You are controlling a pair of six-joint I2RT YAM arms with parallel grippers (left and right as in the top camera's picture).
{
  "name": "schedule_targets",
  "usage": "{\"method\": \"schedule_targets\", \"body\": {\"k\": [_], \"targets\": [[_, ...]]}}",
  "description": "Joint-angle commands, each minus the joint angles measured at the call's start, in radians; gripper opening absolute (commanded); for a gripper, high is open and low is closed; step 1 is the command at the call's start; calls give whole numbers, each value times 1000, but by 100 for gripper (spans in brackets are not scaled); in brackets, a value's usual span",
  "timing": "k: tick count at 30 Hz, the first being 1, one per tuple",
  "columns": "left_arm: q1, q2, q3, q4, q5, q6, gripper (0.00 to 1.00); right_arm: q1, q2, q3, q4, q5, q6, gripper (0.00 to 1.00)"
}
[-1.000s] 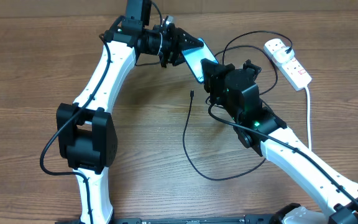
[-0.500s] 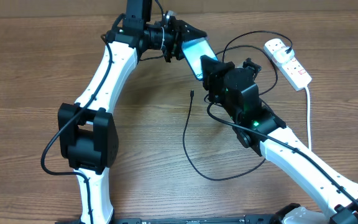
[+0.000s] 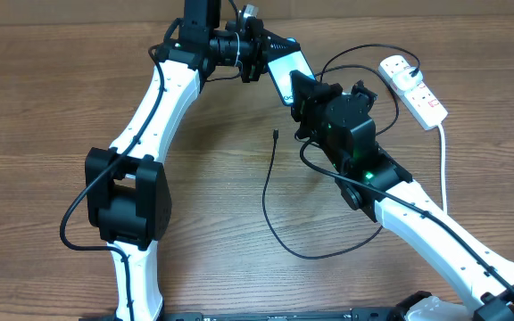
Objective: Plug charger to phone and switch on socket
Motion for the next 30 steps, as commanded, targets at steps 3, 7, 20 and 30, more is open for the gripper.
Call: {"method": "schedule_targets", "body": {"k": [3,7,20,30], "targets": [[-42,-34,24,96,-13,-43,4,59,6,-8,-45,-241,-121,4],[-32,-34,24,127,-13,-43,4,59,6,-8,-45,-241,-126,4],[23,-34,24,79,6,76,4,23,-3,-3,-11,-179,-440,40],[168,-34,24,42,2,147,4,-61,-53,-3,-170,-410,-735,44]]}}
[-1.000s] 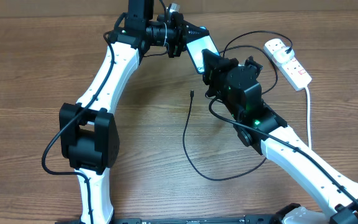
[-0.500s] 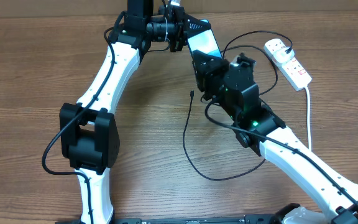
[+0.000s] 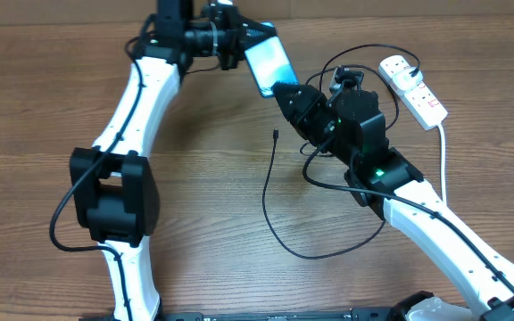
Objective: Plug charger to phone and switch on socket
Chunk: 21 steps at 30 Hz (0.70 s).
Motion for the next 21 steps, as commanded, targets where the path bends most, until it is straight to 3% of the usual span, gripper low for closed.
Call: {"method": "schedule_targets", "body": {"k": [1,5,10,14,17,21], "targets": [[78,-34,24,-15,14,44,4,-2,-24,-5,-105,-74,-146,46],[163,-34,24,-162,13,72,4,-2,-22,-5,-267,-39,-263,47],[251,-34,24,-390,34,296,4,-2,39,16,-390,-16,-358,47],[275,-34,24,-576,109,463,4,-2,213,166,-507,-10,-449,47],[294,-34,24,-589,141,481,4,-2,390,380,-695,50,-548,43],[318,-34,24,-599,145,509,4,-2,502,486,-739,77,-653,40]]}}
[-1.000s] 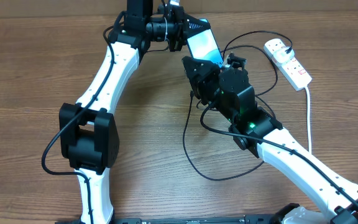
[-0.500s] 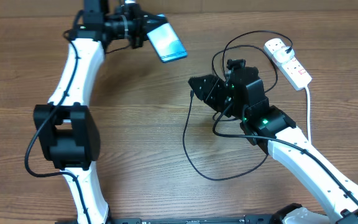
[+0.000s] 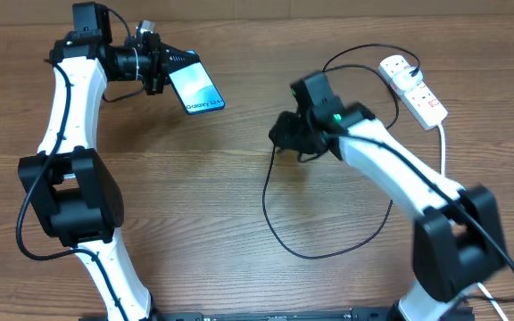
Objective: Plug charger to phone and switch on socket
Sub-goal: 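Release the phone from the right gripper and move it to the cable end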
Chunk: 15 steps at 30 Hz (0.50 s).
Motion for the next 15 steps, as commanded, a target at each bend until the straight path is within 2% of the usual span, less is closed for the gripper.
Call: {"method": "schedule_targets", "body": {"k": [1,5,15], "targets": [[34,-34,19,-21,69,68,4,-2,65,66,6,63,-125,38],[38,-34,19,-39,71,85,4,-2,119,66,47,72,-182,31],[38,-34,19,-39,71,89,4,-1,216,66,99,71,-222,30]]}}
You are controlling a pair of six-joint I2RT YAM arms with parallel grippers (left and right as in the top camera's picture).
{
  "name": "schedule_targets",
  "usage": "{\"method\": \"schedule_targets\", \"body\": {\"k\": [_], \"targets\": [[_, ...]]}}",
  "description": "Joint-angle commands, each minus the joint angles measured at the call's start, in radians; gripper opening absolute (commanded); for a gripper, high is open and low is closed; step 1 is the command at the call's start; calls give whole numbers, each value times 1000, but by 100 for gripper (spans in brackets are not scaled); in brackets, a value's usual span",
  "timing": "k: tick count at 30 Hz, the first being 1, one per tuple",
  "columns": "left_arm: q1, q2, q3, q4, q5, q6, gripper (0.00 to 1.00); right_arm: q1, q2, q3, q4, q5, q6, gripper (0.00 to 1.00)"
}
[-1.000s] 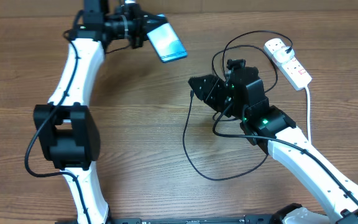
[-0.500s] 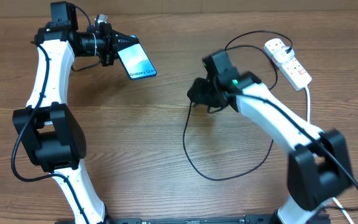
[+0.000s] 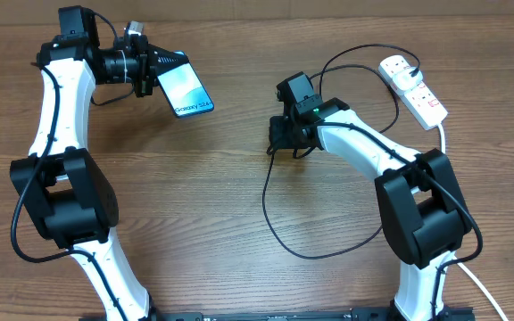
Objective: Plug charger to phone and switch on socket
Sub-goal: 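Release the phone from the right gripper and move it to the cable end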
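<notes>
My left gripper (image 3: 156, 74) is shut on the top end of the phone (image 3: 184, 91) and holds it tilted above the table at the far left, its lit screen facing the camera. The right gripper (image 3: 279, 141) is down at the table's middle, right over the plug end of the black charger cable (image 3: 269, 201). The plug itself is hidden under the fingers, and I cannot tell whether they are closed on it. The white socket strip (image 3: 415, 86) lies at the far right with the cable's other end running into it.
The black cable makes a wide loop across the middle of the wooden table (image 3: 203, 232) and a second loop near the socket strip. A white lead (image 3: 443, 169) runs from the strip toward the front right. Both arm bases stand at the front.
The left gripper has carried the phone slightly farther left and back. The right gripper has stayed at the cable's plug end, and the right arm's elbow has swung back toward its base.
First both grippers met over the far middle, with the phone in the left one and the right one against it. Then the phone sat a little farther left. Later the left arm held it far left and the right gripper was at the cable tip, as now.
</notes>
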Motion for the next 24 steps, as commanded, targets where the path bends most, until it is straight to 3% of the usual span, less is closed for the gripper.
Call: {"method": "schedule_targets", "body": {"k": [1,4,16,19,24], "targets": [[-2,-34,19,-2,56,28,4,-1,24,25,23,11,-21,30],[-2,-34,19,-2,54,34,4,-1,40,25,52,12,-19,26],[-2,-34,19,-2,53,35,4,-1,75,25,100,47,44,27],[-2,-34,19,-2,53,35,4,3,90,24,93,45,115,25],[-2,-34,19,-2,53,34,4,20,98,24,62,46,195,5]]}}
